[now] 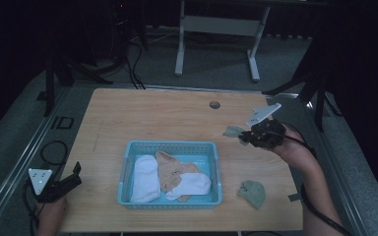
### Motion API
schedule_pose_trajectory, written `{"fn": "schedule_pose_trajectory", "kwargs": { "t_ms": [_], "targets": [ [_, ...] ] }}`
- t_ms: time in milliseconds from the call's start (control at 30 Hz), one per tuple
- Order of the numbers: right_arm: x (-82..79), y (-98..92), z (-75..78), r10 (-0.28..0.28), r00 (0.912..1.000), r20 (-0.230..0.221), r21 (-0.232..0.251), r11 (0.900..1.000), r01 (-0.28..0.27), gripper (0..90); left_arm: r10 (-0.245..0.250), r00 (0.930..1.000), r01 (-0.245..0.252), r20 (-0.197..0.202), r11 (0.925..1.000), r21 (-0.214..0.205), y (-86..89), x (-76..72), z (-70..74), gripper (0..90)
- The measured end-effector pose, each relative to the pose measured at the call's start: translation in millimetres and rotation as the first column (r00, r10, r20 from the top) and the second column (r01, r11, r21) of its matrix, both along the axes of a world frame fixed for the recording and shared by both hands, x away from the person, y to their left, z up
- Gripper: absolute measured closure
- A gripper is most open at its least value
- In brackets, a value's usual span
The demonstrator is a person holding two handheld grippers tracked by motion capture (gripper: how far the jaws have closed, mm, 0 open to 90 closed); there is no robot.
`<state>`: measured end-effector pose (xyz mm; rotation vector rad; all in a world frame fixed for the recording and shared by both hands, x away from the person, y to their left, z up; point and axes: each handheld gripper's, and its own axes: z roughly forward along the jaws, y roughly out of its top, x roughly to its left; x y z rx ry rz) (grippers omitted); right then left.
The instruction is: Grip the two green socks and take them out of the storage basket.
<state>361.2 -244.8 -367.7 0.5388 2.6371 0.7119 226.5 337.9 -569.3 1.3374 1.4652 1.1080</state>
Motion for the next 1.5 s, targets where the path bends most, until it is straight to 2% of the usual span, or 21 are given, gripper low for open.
{"fn": "schedule_pose_trajectory", "kwargs": {
  "t_ms": [200,500,967,1167,1333,1500],
  "targets": [
    [6.8,-17.5,-18.1,-0.045,0.9985,-0.031,0.020,0.9988,0.045,84.8,0.000,1.0000,0.000,-0.001,1.0000,-0.001,0.0,0.1,0.0,0.7],
    [17.3,-31.4,-42.7,-0.105,0.9926,-0.060,0.030,0.9938,0.107,84.8,0.000,1.0000,0.000,0.000,1.0000,0.001,-0.1,0.1,0.0,0.7],
    [26.0,-33.8,-93.0,-0.142,0.9814,-0.129,0.006,0.9895,0.144,84.8,0.000,1.0000,0.000,0.001,1.0000,0.001,-0.3,0.1,0.0,0.7],
    [24.8,-29.8,-124.7,-0.156,0.9729,-0.171,-0.037,0.9877,0.152,84.6,0.000,1.0000,0.000,0.001,1.0000,0.003,-0.4,0.1,0.0,0.7],
    [20.1,-29.7,-141.0,-0.143,0.9658,-0.216,-0.017,0.9896,0.143,84.2,-0.001,1.0000,0.001,0.000,1.0000,0.000,-0.2,0.2,0.0,0.7],
    [17.0,-29.0,-152.0,-0.149,0.9574,-0.248,-0.024,0.9887,0.148,82.4,0.000,1.0000,0.000,-0.001,1.0000,0.003,-0.5,0.3,0.0,0.7]
  ]
}}
